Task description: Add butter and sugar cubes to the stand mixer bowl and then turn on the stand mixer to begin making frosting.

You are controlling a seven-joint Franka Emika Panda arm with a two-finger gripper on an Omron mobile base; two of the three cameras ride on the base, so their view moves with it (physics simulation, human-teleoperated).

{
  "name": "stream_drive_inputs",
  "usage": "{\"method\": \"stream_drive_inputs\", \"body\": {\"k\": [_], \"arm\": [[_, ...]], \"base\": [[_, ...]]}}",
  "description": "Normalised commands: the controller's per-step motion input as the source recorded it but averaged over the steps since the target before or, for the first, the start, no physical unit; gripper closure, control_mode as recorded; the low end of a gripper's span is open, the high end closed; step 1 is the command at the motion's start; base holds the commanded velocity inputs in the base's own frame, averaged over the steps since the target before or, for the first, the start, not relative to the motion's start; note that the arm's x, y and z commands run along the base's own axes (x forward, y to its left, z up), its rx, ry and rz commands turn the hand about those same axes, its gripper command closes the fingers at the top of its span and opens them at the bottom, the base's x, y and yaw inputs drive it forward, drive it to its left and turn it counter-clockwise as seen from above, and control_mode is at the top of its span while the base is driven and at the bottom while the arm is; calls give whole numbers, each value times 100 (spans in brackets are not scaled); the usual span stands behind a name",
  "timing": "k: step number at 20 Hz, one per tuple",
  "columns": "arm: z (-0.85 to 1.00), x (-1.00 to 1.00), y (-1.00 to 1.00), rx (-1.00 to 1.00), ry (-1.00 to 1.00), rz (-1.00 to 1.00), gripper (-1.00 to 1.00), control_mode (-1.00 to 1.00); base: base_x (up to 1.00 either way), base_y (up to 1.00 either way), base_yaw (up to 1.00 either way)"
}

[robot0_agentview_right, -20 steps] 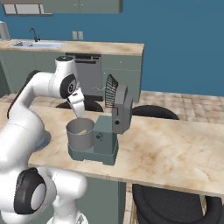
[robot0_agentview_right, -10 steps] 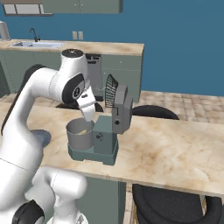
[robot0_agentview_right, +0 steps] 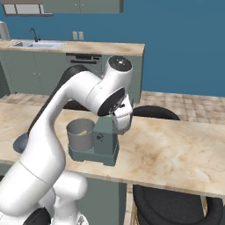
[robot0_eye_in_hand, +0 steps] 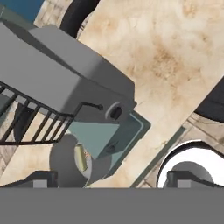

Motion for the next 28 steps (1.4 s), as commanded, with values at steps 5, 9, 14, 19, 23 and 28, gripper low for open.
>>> {"method": "stream_drive_inputs", "body": {"k": [5,9,14,19,23,28], "arm": [[0,12,-73,15,-10,0,-100,-100],[-9,31,-45,13,-14,3,-100,-100],[-30,54,-14,13,-13,8,-100,-100],[-36,70,0,13,-7,12,-100,-100],[-27,83,-1,13,-4,12,-100,-100],[-14,36,14,8,-5,12,-100,-100]], "base": [[0,0,0],[0,0,0],[0,0,0],[0,0,0],[0,0,0],[0,0,0]]}}
